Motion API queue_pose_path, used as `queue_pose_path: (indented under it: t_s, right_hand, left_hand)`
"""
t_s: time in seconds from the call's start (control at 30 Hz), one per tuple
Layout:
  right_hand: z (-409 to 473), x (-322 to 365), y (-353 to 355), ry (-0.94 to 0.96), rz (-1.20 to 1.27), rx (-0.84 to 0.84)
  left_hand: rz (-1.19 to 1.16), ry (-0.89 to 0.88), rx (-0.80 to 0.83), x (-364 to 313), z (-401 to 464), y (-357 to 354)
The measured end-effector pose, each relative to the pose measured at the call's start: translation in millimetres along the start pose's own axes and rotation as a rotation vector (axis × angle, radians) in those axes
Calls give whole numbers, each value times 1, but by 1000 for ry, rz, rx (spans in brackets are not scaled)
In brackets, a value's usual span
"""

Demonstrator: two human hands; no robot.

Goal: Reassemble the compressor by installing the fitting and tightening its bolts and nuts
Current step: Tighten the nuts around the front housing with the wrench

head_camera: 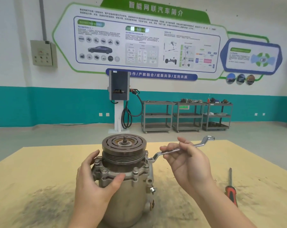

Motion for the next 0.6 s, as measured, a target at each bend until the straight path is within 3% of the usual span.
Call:
queue_pose_path:
  t_s: [0.17,0.47,0.6]
  right_hand:
    - [22,-8,-3,-144,9,63]
    - [32,-26,-1,-175,62,56]
    - [8,-24,7,104,24,36]
  left_hand:
    - [-50,47,48,2,5,1]
    - [-73,71,66,-1,5,2]
    - [-112,55,84,-6,3,2]
Point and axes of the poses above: each hand's wrist, its own z-axis towards the middle knuckle, its own y-axis out of the back of the hand, x = y × z, the point moved 3 cm from there along z, towards the middle knuckle, and after that the axes turned 1 degree about z, right-handed, at the moved point
